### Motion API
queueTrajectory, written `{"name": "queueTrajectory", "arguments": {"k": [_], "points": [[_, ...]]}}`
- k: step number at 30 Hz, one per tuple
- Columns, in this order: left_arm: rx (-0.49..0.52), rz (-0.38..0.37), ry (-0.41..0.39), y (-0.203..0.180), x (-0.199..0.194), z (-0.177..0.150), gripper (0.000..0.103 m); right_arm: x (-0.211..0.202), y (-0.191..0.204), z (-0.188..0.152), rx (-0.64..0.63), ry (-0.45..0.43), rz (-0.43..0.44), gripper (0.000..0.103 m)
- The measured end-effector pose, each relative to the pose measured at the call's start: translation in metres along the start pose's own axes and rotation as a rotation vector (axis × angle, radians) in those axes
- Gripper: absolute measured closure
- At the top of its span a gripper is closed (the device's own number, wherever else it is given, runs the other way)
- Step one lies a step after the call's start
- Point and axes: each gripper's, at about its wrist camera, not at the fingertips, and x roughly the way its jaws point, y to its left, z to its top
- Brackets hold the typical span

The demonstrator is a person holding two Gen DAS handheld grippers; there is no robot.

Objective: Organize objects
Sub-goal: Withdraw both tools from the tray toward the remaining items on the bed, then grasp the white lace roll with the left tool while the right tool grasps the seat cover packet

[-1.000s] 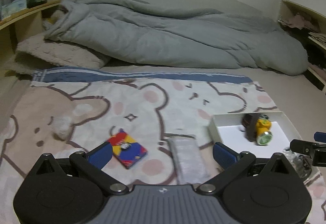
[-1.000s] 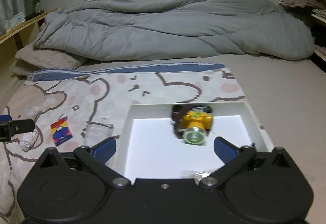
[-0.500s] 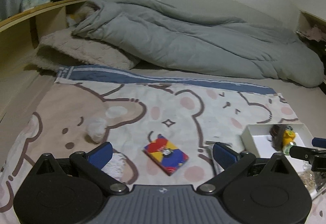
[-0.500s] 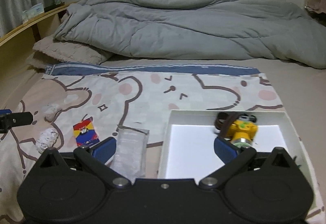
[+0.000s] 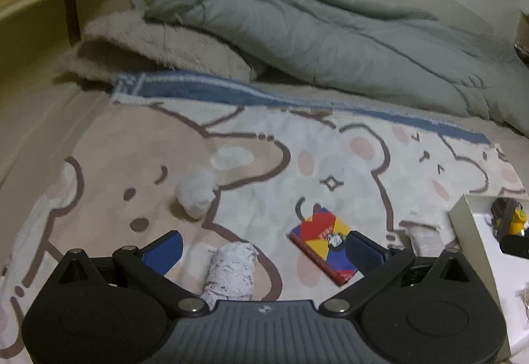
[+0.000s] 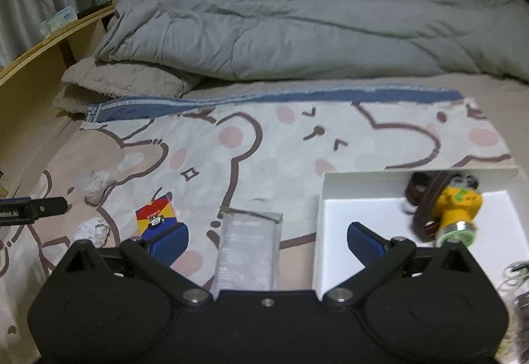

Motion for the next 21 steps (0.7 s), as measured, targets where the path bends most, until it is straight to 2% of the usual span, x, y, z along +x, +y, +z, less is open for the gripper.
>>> {"name": "queueTrajectory", "arguments": {"k": [3,5,9,13,19,21], "points": [[0.020,-0.002,0.031,0.004,0.012,-0.002,0.002,0.011,0.002,0.000,0.004,0.030,0.017,0.002],[0.034,0.005,0.044,0.006,0.019,-0.004,0.009,0.019,0.004,0.000,0.003,0.049,0.032,0.016],[0.015,0.009,0.093,0.017,0.036,-0.010,0.022,0.035,0.009,-0.002,0.007,0.087,0.052,0.024],[-0.003,0.018,0.138,0.029,0.051,-0.017,0.027,0.053,0.010,-0.008,0.012,0.138,0.071,0.034],[-0.019,0.007,0.174,0.036,0.066,-0.022,0.034,0.074,0.014,-0.021,-0.018,0.203,0.067,0.035],[-0.017,0.003,0.183,0.035,0.070,-0.024,0.037,0.079,0.017,-0.025,-0.053,0.222,0.063,0.039]]}}
